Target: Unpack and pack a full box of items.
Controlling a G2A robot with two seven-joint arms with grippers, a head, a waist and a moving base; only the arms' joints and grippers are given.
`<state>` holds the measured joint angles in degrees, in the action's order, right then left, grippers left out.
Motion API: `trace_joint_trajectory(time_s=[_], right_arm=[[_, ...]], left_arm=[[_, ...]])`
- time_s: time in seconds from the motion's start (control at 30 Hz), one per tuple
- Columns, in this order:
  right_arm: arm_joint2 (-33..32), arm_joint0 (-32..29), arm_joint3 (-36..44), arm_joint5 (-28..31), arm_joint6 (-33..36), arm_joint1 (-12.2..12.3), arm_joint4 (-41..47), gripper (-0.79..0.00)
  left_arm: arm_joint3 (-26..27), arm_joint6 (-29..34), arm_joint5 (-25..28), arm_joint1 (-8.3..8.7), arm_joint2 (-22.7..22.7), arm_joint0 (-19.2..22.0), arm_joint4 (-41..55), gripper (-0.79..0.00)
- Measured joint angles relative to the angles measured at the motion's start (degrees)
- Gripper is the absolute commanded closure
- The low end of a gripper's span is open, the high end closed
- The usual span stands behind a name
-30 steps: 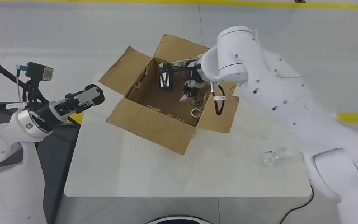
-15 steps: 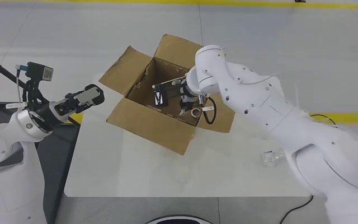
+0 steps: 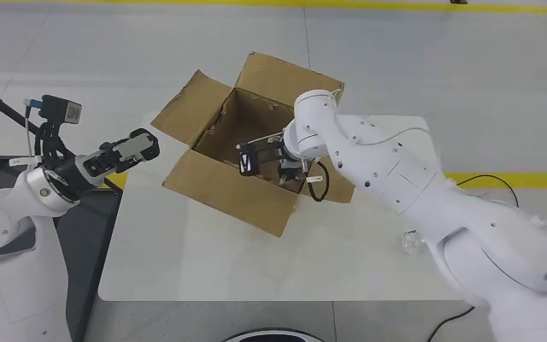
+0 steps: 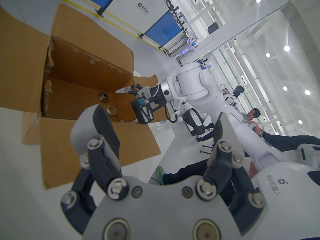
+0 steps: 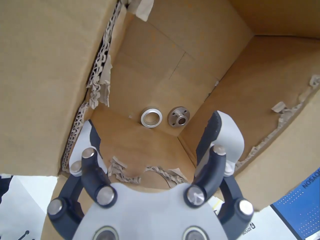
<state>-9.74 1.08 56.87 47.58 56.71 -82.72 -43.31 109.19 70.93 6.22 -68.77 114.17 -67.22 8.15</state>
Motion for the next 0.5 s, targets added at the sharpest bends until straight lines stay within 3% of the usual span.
trace_joint_trajectory(time_s=[0.3,0.5], right_arm=[[0.0,-2.3,3.2,-1.8,1.8,2.6,0.3,-0.785],[0.0,-3.4,7.8,-4.3,4.3,5.6,1.9,-0.785]], left_arm=[[0.0,0.0,0.0,0.00,0.0,0.0,0.0,-0.785],[0.0,0.0,0.0,0.00,0.0,0.0,0.0,-0.785]])
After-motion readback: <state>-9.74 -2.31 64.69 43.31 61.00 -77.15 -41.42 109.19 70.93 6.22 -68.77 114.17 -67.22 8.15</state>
